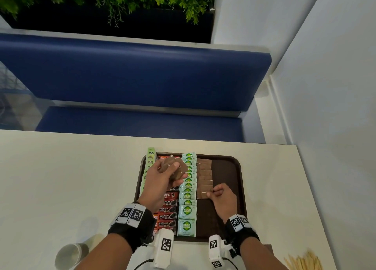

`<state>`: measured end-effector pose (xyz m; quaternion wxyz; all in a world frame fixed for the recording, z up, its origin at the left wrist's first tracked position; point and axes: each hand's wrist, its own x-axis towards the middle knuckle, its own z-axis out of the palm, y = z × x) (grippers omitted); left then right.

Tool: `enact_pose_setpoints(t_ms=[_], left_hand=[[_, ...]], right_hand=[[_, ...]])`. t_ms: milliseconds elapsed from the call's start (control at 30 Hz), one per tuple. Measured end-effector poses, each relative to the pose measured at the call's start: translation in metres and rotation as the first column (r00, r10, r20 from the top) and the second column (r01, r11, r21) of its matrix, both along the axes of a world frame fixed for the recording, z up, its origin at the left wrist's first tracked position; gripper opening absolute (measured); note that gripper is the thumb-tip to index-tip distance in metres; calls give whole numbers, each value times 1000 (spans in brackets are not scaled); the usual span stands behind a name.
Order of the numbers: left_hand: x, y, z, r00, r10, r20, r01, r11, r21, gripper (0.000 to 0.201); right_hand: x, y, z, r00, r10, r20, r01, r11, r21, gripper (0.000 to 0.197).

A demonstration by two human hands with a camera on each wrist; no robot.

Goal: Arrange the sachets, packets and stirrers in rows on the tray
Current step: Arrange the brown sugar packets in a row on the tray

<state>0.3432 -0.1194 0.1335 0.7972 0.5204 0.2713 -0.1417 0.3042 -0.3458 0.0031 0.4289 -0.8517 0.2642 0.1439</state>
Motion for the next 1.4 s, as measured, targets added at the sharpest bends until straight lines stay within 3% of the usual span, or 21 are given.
enact_pose_setpoints(t_ms=[133,233,300,367,500,633,900,1133,1300,1400], left_hand=[[-2,-1,0,1000,-15,-13,15,1000,13,36],[-5,-6,5,998,-63,-2,63,998,26,36],[-7,-13,11,995,-99,15,98,995,31,35],[-9,-22,17,991,-129,34,127,991,47,34],[-9,-35,29,983,-177,55,176,984,17,36],[-7,-33,36,972,-224,65,226,974,-18,32],[-15,-30,36,950,-283,130,297,949,-104,29],[-20,-15,38,886,-425,187,391,900,194,23],[-20,-6,45,823,-528,208,479,843,244,28],[-21,-4,50,848,-476,234,412,868,276,31]], right_hand=[[0,2,17,994,-71,83,74,997,-27,30],[3,15,57,974,-142,177,97,966,239,27],[8,28,89,968,-99,229,-13,897,441,31],[14,38,113,956,-44,291,-116,854,508,37],[22,42,137,940,-29,339,-157,846,509,39],[22,33,150,944,-26,329,-164,828,536,20],[6,35,155,953,-153,262,-21,829,559,9],[3,29,168,975,-55,214,-81,812,579,18],[15,25,178,943,110,313,-236,886,399,17],[16,24,183,957,43,288,-173,880,442,15]])
